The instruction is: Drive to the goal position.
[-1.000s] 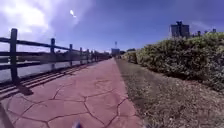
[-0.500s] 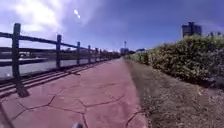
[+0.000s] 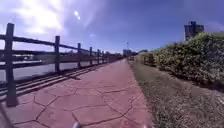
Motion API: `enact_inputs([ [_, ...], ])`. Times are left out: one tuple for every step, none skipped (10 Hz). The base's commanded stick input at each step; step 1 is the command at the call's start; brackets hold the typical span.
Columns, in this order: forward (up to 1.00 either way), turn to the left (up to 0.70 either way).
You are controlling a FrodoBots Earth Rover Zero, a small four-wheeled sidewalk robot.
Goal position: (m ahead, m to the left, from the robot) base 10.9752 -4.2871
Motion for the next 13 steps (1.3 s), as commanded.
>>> enact_inputs([
  [0.70,0.00],
  [0.70,0.00],
  [0.70,0.00],
  [0.70,0.00],
  [0.70,0.00],
  [0.70,0.00],
  [0.70,0.00],
  [0.70,0.00],
  [0.70,0.00],
  [0.70,0.00],
  [0.70,0.00],
  [0.70,0.00],
  [0.70,0.00],
])
